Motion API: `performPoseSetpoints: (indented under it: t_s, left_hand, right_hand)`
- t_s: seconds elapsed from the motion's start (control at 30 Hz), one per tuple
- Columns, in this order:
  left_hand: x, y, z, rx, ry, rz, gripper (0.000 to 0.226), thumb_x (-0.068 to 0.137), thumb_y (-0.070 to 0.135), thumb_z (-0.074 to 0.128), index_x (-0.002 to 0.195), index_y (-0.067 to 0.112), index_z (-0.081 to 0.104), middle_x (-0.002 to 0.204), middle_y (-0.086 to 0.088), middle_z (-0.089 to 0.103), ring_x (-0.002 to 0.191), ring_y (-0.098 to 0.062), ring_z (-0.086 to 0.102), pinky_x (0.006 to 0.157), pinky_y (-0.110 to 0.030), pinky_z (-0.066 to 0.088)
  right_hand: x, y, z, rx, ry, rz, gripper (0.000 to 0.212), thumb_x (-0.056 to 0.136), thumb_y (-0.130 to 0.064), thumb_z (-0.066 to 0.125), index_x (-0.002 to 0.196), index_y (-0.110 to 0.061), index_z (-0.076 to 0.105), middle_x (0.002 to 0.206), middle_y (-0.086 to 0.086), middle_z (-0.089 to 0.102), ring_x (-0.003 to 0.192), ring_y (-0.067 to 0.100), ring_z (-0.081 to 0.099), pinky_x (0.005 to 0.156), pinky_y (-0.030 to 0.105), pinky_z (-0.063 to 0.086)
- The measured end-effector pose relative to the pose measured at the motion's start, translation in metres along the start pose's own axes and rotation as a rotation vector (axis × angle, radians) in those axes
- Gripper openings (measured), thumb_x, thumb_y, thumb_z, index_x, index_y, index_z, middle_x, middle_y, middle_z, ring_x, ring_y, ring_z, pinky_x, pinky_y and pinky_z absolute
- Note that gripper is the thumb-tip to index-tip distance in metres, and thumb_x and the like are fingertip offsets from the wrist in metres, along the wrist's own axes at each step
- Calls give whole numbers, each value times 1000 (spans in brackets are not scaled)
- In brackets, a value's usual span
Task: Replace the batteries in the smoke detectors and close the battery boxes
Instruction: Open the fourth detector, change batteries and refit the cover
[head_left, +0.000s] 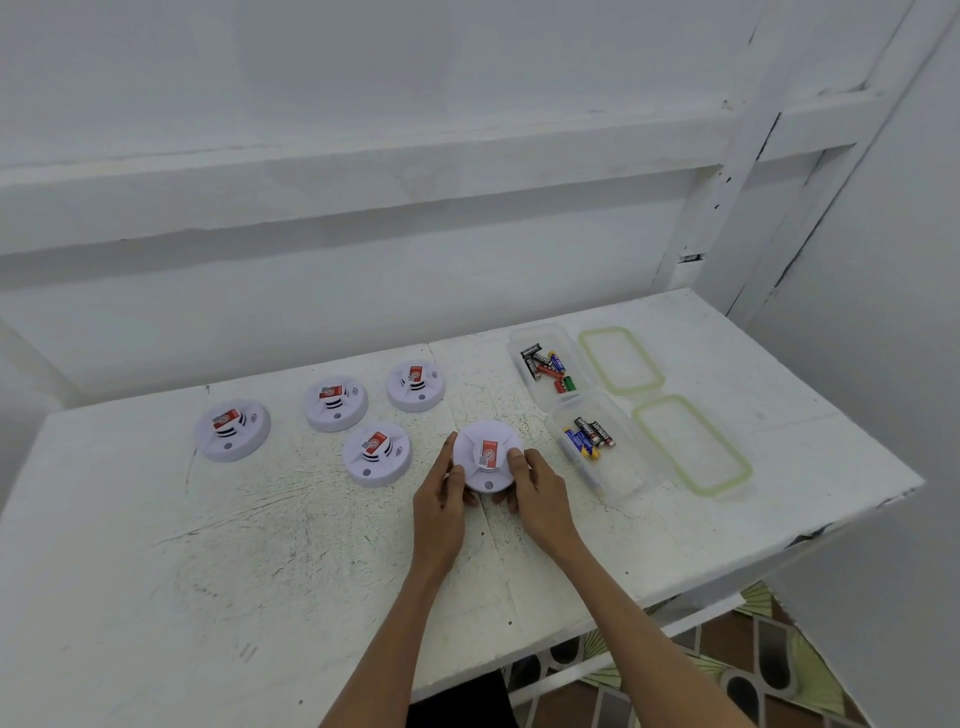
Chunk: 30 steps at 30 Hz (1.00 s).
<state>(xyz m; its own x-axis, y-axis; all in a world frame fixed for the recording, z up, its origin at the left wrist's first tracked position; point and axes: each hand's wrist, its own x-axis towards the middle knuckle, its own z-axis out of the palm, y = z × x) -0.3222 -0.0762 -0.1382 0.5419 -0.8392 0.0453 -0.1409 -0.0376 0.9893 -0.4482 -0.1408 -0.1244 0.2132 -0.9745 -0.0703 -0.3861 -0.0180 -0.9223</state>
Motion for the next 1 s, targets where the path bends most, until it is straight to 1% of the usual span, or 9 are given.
performPoseSetpoints:
  t_s: [0.13, 0.27, 0.43, 0.63, 0.73, 0.8, 0.87, 0.97, 1.0]
  left_hand:
    - [0, 0, 0, 2, 1, 2, 43, 110, 22, 47, 154, 23, 49, 128, -2, 72, 74, -4, 65, 71, -18, 55]
    - [-1, 1, 0, 0, 5, -3, 43, 110, 20, 47, 153, 22, 49, 127, -1, 72, 74, -3, 65, 71, -18, 55]
    - [-2, 3, 0, -4, 5, 2, 43, 110, 19, 47, 153, 23, 49, 126, 2, 73, 74, -3, 64, 71, -18, 55]
    - [-1, 2, 0, -3, 3, -12, 43, 110, 21, 47, 153, 24, 49, 129, 2, 72, 78, -7, 66, 74, -20, 56]
    - [0, 2, -1, -11, -3, -18, 43, 110, 21, 47, 153, 25, 49, 128, 6, 72, 80, -10, 67, 75, -23, 57]
    - [0, 3, -2, -37, -14, -37, 43, 110, 22, 47, 153, 26, 49, 130, 9, 71, 86, -16, 70, 80, -30, 60]
    - [-2, 6, -7, -67, -21, -62, 44, 110, 23, 47, 154, 26, 47, 133, 9, 69, 94, -17, 72, 84, -37, 63]
    - [-7, 9, -22, -108, -3, -81, 44, 110, 22, 48, 154, 23, 47, 136, 4, 68, 102, -15, 73, 80, -38, 64]
    - [-9, 10, -31, -120, 9, -83, 44, 109, 21, 49, 153, 22, 48, 136, 3, 68, 104, -15, 73, 79, -37, 64]
  right_hand:
    - [0, 0, 0, -2, -4, -3, 39, 104, -42, 41, 89, -11, 58, 65, 4, 69, 54, 11, 60, 59, 30, 50]
    - [0, 2, 0, -8, 0, -5, 40, 104, -44, 40, 87, -11, 57, 65, 5, 70, 55, 11, 60, 62, 34, 51]
    - [-1, -1, 0, -12, -9, -1, 41, 104, -45, 40, 86, -12, 55, 64, 4, 68, 54, 10, 59, 59, 27, 48]
    - [-1, 0, 0, 5, -7, 1, 41, 104, -45, 40, 90, -10, 58, 64, 2, 69, 54, 11, 60, 59, 30, 49]
    - [1, -1, 1, -6, -9, 8, 40, 104, -45, 40, 90, -12, 59, 65, 1, 68, 54, 9, 59, 58, 29, 49]
    - [2, -3, 1, -20, -16, 21, 39, 103, -47, 40, 90, -15, 59, 70, 2, 69, 57, 9, 60, 59, 30, 49]
    - [1, -8, 2, -14, -29, 24, 39, 103, -47, 41, 88, -16, 59, 73, 2, 68, 57, 6, 58, 57, 26, 48]
    - [-6, -20, 8, 2, -80, 5, 41, 104, -43, 42, 88, -8, 57, 65, -1, 64, 51, 1, 52, 53, 18, 43]
    - [-8, -24, 13, 2, -104, -5, 42, 104, -44, 42, 87, -8, 56, 64, 0, 65, 51, 2, 52, 52, 18, 43]
